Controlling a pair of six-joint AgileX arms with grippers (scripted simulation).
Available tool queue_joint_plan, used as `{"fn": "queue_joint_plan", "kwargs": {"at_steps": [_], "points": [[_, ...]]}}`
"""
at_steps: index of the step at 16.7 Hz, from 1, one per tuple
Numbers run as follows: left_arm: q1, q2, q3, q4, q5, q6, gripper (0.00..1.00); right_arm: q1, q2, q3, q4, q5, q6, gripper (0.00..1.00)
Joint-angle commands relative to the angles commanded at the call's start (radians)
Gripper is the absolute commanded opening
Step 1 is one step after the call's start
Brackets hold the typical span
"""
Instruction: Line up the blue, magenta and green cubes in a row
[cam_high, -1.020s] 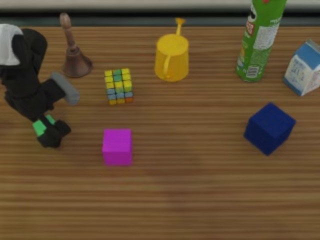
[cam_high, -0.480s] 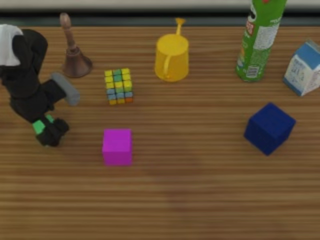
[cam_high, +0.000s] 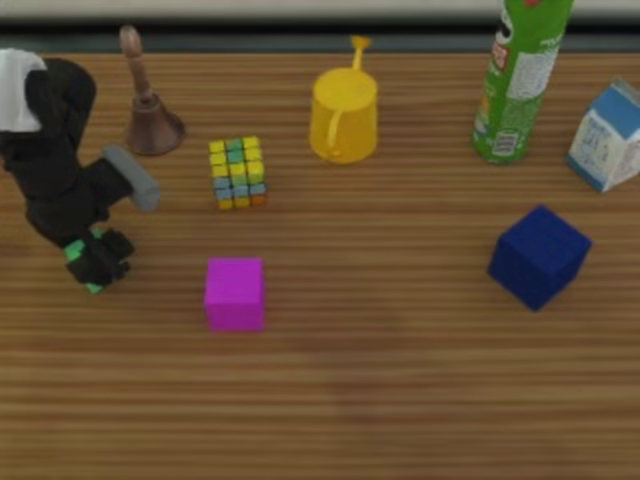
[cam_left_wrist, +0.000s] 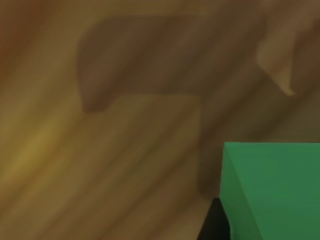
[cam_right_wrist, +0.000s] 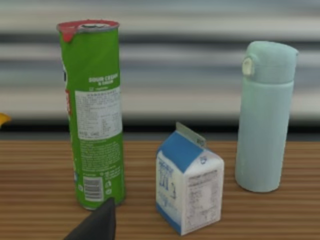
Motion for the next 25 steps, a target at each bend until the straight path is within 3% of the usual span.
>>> {"fn": "queue_joint_plan", "kwargs": {"at_steps": [6,13,18,21,25], "points": [[0.0,-0.045,0.017,-0.045,0.016,-0.011,0.0,0.0,0.0,0.0,0.0,0.0,0.0,1.0],[0.018,-0.14,0.13,-0.256,0.015,-0.015,0.0,0.0,0.0,0.0,0.0,0.0,0.0,1.0],[0.011,-0.139,0.134,-0.26,0.015,-0.014,0.0,0.0,0.0,0.0,0.0,0.0,0.0,1.0],[-0.056,-0.108,0.193,-0.286,0.015,-0.02,0.0,0.0,0.0,0.0,0.0,0.0,0.0,1.0],[-0.271,-0.018,0.352,-0.366,0.017,-0.051,0.0,0.0,0.0,0.0,0.0,0.0,0.0,1.0]]}}
